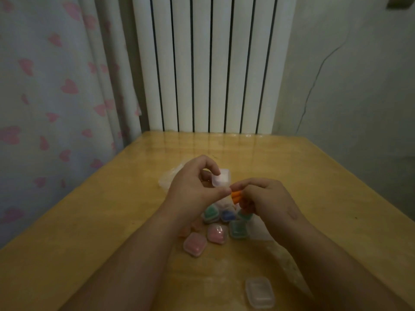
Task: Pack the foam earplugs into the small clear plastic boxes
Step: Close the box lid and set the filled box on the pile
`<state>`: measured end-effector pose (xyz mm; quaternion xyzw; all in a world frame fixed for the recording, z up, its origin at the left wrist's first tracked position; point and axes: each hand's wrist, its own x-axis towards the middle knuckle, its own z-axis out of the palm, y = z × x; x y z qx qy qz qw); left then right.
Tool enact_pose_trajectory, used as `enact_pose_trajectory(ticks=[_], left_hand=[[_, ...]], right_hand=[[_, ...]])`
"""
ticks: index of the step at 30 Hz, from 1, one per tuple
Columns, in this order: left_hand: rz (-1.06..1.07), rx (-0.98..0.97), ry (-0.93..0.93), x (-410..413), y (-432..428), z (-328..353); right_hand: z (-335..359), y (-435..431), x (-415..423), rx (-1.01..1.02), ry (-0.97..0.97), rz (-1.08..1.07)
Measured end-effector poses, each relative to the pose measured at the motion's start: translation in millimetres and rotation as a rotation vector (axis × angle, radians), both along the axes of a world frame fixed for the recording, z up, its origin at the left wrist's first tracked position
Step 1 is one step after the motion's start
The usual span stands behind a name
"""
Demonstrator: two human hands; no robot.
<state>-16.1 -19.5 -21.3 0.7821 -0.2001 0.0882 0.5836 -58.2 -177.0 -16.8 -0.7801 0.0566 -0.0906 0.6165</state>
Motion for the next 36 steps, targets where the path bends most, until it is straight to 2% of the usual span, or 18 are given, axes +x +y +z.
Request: enact_pose_trajectory(ticks=[4, 19, 30, 36], left_hand=[[-0.066, -0.065, 0.034, 0, -2, 0], [-0.004, 0.039, -0.124, 5, -3, -8], [0.096, 0.216, -0.424, -3, -10, -10], [0.165, 0.269, -0.621, 4, -14, -15]], right_hand=[[0, 2, -1, 0.121, 0.006, 0.086], [-7, 2, 3, 0.104, -0.039, 0.05], [-7, 0, 6, 0.152, 0.033, 0.047], [-6, 2, 7, 0.313, 0.105, 0.044]])
